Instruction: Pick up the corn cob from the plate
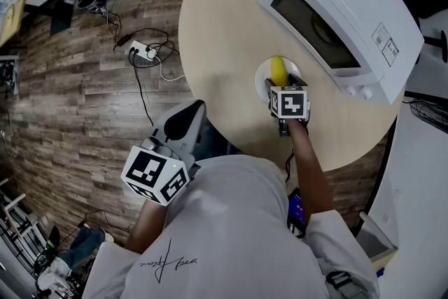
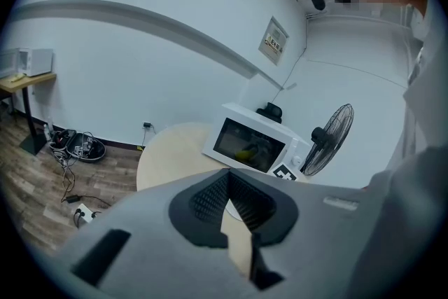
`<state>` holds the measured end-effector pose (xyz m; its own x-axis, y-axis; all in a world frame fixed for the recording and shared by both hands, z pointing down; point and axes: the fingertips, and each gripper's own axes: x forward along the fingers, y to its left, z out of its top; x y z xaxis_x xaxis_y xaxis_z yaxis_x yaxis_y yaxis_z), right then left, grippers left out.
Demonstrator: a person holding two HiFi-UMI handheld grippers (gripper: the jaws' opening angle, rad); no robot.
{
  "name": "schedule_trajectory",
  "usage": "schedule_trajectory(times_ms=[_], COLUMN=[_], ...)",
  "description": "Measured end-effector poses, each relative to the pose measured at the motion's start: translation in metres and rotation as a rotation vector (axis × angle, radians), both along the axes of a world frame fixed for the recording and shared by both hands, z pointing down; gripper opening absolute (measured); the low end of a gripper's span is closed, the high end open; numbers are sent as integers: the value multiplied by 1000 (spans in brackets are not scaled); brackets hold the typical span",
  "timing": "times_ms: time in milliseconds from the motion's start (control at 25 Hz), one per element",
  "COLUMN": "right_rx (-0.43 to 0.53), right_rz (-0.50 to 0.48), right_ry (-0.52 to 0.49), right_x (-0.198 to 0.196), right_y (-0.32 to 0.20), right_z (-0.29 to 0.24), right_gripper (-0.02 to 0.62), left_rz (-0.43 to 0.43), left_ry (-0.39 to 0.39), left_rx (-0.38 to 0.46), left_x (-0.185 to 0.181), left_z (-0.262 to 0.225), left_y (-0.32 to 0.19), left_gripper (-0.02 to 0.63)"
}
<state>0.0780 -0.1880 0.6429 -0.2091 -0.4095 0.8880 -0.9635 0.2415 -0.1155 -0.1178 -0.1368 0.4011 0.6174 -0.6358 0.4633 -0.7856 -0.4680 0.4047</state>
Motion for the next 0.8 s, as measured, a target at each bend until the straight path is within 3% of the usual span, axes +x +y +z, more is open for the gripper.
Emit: schedule_trajectory(times_ms=[800], right_rx=[15], right_rz=[-16], right_ry=[53], right_x=[1], right_y=[1], right_z=[0], right_gripper=[293], left_rz=[4], left_ry=[3], left_rx=[1], left_x=[6], left_z=[0], left_y=[5], left_gripper=[-9])
